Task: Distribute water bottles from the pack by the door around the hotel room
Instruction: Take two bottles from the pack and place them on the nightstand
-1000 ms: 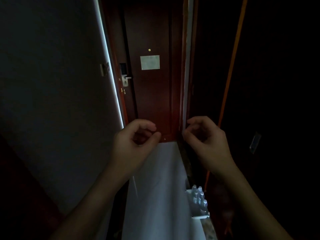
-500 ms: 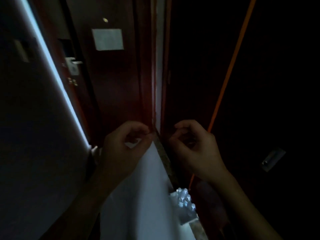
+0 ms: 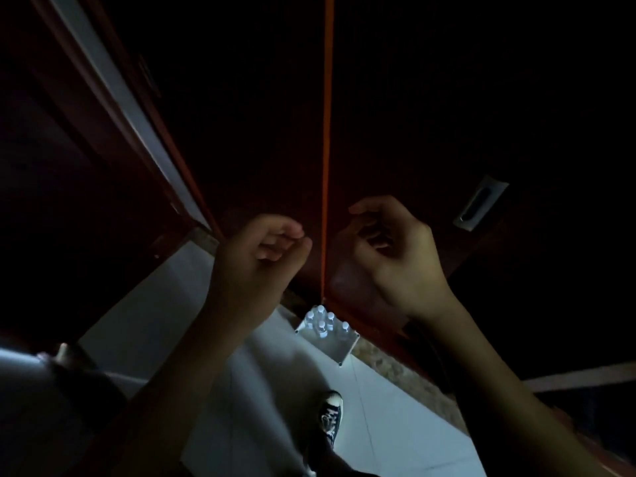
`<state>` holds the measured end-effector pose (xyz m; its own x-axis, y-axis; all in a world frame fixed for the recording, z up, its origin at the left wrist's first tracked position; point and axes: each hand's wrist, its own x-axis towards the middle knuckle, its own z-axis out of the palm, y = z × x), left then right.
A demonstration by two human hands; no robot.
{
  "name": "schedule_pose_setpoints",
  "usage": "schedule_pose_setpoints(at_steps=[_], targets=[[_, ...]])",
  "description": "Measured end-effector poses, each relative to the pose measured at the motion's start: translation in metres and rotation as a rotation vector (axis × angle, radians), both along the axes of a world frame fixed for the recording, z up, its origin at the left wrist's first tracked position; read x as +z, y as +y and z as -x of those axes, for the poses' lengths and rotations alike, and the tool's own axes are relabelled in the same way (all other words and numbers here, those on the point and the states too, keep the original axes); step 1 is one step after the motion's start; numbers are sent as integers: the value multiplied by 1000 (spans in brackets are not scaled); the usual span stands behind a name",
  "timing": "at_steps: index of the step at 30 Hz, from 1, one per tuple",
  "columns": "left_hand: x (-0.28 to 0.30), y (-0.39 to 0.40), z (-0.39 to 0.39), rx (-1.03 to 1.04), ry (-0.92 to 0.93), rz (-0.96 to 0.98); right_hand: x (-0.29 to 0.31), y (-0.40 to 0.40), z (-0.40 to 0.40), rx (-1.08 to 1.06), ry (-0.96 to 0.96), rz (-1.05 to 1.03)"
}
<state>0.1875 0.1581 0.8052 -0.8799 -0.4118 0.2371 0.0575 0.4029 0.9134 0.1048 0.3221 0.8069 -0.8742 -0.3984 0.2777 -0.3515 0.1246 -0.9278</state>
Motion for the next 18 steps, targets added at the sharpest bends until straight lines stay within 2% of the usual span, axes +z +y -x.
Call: schedule_pose_setpoints(at_steps=[10, 15, 18], targets=[[-98, -86, 94, -4, -224, -35, -129, -93, 92, -203, -298, 116], [-152, -117, 132, -93, -282, -98, -180, -127, 107, -218, -357, 84], [-192, -134, 151, -136, -332, -119, -216, -139, 113, -292, -327, 0]])
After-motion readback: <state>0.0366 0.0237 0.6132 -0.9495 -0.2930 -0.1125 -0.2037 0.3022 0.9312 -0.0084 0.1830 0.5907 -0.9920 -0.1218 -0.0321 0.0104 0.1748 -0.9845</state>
